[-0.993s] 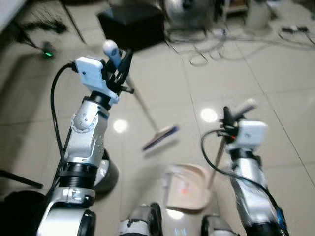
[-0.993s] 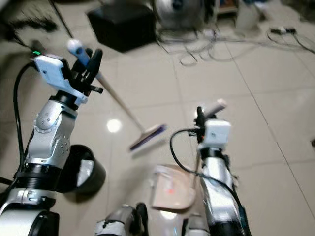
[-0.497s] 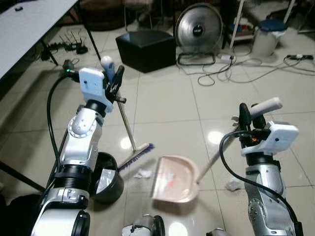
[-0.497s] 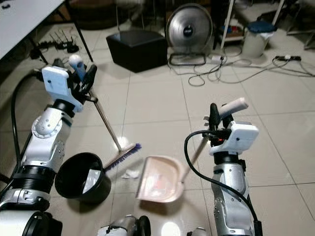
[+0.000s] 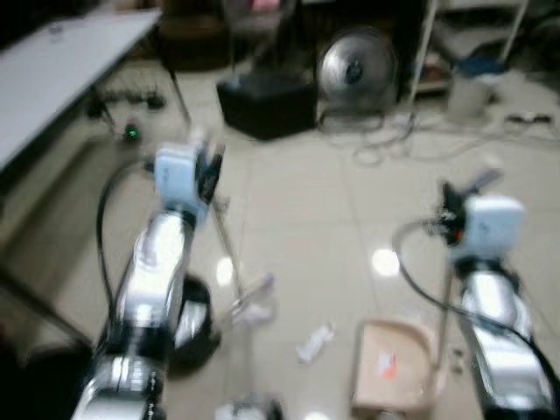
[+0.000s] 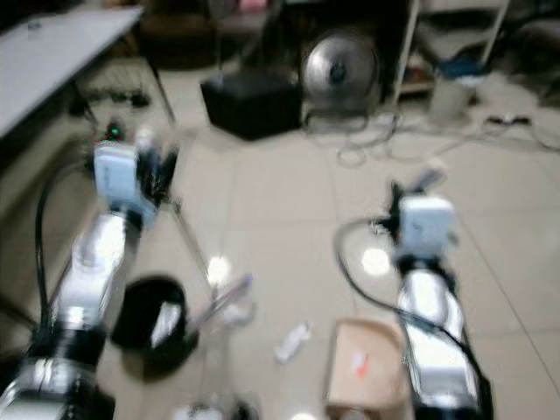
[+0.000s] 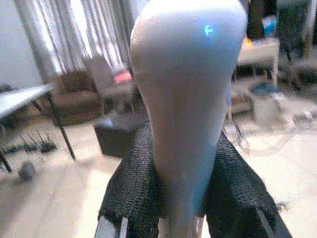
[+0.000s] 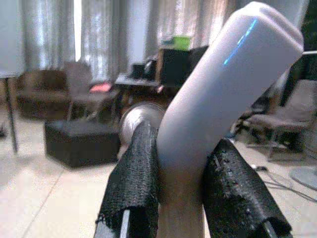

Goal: Sweep floor

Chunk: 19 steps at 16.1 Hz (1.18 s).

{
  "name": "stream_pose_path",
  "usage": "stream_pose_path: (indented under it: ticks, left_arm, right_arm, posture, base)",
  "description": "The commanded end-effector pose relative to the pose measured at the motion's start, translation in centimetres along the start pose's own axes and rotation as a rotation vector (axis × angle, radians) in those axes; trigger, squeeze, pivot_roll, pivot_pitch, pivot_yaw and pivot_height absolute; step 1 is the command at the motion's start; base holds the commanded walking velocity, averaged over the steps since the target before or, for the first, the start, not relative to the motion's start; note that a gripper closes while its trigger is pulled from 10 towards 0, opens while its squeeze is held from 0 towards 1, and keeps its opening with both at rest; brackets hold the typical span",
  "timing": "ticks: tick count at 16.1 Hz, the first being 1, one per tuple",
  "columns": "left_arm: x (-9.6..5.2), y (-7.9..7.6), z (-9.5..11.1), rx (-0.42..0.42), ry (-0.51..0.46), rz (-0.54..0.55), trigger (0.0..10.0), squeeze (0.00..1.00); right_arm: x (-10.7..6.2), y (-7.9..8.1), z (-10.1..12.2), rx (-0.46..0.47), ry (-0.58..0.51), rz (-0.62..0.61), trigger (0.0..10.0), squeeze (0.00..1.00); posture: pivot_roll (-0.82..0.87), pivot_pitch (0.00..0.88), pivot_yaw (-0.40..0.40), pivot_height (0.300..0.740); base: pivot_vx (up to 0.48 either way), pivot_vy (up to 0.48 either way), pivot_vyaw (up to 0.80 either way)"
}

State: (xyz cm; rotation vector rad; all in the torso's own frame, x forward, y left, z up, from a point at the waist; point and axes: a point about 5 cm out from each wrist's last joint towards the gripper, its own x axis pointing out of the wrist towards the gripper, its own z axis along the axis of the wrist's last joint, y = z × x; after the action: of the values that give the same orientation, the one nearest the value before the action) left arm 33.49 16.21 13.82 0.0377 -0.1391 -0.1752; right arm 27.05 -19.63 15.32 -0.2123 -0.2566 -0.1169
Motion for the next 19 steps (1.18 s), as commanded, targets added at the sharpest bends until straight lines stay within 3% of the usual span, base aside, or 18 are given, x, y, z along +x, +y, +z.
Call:
stream_pose_path:
  ticks: [1, 4, 9, 13, 19]
  left_arm:
    - [0.2, -0.3, 1.0, 0.021, -0.035, -0.006, 10.0, 0.00]
    - [-0.3, -1.1, 1.3, 0.006, -0.029, -0.014, 10.0, 0.00]
    - [-1.1, -2.7, 2.4, 0.028, -0.068, -0.123, 10.0, 0.00]
    - [-1.7, -3.4, 2.6, 0.021, -0.065, -0.151, 10.0, 0.00]
    - [-1.8, -3.9, 2.7, 0.007, -0.059, -0.162, 10.0, 0.00]
  right_arm:
    - [0.3, 0.4, 0.4, -0.019, -0.015, -0.003, 10.0, 0.00]
    - [1.0, 0.5, 0.8, -0.030, -0.004, -0.018, 10.0, 0.00]
    - [0.5, 0.8, 1.3, -0.014, 0.022, -0.027, 10.0, 0.00]
    - [-0.4, 1.0, 0.8, 0.061, 0.076, -0.032, 10.0, 0.00]
    - [-0.7, 0.6, 0.6, 0.056, 0.106, -0.040, 10.0, 0.00]
  posture:
    - [0.02, 0.025, 0.135, 0.740]
    - [0.02, 0.047, 0.123, 0.740]
    - [0.02, 0.083, 0.127, 0.740]
    - [0.03, 0.093, 0.123, 0.740]
    - [0.02, 0.093, 0.119, 0.740]
  base:
    - [0.000, 0.000, 0.00]
    - [0.000, 0.000, 0.00]
    - [0.000, 0.000, 0.00]
    - [0.306, 0.000, -0.11]
    - [0.363, 0.000, -0.24]
